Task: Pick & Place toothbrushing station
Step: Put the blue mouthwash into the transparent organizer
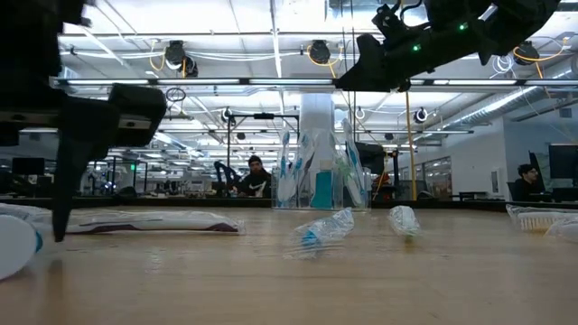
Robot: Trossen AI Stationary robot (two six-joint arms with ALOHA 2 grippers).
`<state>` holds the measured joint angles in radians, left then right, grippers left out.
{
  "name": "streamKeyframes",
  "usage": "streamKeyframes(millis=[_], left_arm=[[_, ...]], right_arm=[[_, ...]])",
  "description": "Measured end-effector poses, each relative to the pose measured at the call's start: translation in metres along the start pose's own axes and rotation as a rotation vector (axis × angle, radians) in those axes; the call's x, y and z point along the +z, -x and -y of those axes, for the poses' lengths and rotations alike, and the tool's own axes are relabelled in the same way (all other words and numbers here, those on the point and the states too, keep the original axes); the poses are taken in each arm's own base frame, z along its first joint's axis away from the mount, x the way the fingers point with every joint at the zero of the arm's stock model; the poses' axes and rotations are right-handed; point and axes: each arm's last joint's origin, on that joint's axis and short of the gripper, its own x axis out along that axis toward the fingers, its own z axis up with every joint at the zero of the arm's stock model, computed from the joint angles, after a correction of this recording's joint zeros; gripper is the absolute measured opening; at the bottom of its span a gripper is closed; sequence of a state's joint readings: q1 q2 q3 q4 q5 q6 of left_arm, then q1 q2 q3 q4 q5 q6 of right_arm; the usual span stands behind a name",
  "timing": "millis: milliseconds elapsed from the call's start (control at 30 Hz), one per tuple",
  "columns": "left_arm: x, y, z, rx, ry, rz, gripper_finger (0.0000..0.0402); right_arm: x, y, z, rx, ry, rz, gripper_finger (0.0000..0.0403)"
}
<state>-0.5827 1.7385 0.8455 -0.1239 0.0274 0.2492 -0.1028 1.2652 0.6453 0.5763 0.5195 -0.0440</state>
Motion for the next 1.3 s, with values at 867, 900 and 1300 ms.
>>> streamKeyframes(millis=[867, 900, 1300], left_arm=[[0.001, 0.035, -0.053, 0.36, 0.114, 0.022, 0.0114], [0.001, 0.041, -0.057, 0.41, 0.119, 0.025, 0.0114], [-0.009, 0.109, -0.136, 0.927, 0.418, 0.249, 0.0113]], right_arm=[[0.001, 0.0, -0.005, 0.158, 0.029, 0.019, 0.013], [0.001, 0.0, -0.005, 0.158, 0.04, 0.019, 0.013], [0.0, 0.003, -0.013, 0.448, 0.128, 0.043, 0.013]])
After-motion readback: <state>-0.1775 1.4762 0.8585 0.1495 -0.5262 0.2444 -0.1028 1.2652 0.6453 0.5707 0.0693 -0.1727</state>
